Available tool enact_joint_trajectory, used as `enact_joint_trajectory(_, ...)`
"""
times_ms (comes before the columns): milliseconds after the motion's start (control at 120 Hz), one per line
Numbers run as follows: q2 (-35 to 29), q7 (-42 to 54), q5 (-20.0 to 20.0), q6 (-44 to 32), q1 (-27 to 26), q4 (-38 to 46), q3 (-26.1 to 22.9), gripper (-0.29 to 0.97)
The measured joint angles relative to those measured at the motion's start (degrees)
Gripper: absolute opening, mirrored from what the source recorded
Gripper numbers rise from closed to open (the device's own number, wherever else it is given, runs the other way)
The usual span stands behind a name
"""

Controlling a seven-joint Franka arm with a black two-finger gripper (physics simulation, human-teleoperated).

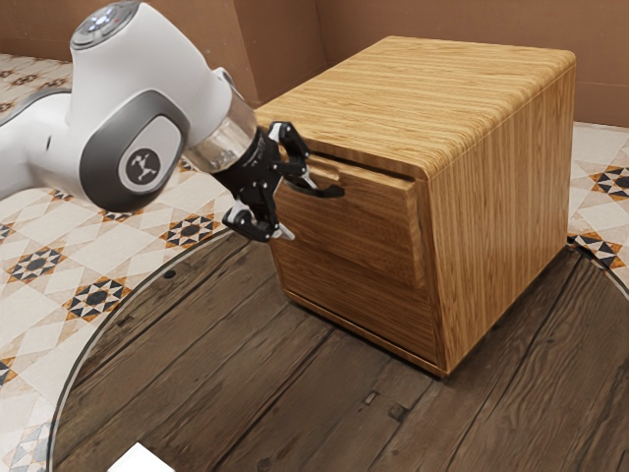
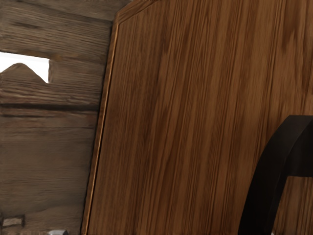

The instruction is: Pull the drawer handle with one arm to open the drawer

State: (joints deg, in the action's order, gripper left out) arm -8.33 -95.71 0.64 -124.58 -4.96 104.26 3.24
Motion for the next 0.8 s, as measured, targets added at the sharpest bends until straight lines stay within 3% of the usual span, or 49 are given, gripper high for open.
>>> enact_joint_trajectory(175,-1.76,-0.09,-0.15,0.15,-0.10,1.10,-0.17,0.37)
enact_joint_trajectory(450,-5.69,-0.16,-0.11,0.39,0.64,4.14,0.00,0.01)
enact_joint_trajectory(800,-10.76,-0.73,-0.21,0.75,1.12,9.07,-0.36,-0.08)
